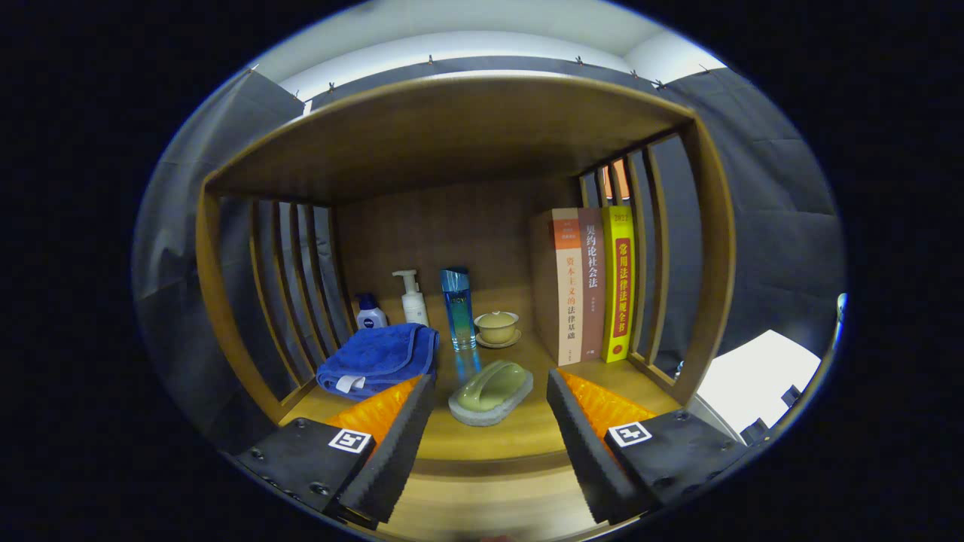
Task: Pull open the drawer, take out the items inside it, and place them on the countertop above the cabinet.
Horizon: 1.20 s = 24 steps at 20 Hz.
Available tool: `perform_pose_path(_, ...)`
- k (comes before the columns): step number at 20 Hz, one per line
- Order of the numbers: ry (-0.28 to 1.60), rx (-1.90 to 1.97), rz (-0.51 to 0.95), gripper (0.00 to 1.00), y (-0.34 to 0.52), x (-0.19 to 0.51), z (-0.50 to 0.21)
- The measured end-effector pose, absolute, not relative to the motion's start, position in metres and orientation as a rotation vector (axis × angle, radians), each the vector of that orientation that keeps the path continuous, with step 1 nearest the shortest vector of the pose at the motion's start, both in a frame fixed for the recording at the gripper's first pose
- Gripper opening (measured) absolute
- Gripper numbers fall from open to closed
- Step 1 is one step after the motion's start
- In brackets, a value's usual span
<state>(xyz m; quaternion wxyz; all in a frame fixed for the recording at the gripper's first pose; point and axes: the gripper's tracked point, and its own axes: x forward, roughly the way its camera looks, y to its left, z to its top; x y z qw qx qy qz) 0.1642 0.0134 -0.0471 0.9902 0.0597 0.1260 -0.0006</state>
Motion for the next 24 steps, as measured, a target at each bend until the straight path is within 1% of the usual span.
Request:
perform_pose_path(5, 0.203, 0.14, 0.035, 0.98, 0.031, 0.106, -0.031)
perform_pose_path(12, 0.156, 0.13, 0.067, 0.99, 0.049, 0.043, -0.021)
perform_pose_path(15, 0.147, 0.114, 0.05, 0.99, 0.052, 0.018, -0.032)
perform_pose_path(24, 0.172, 0.113, 0.098, 0.99, 0.076, -0.032, -0.074)
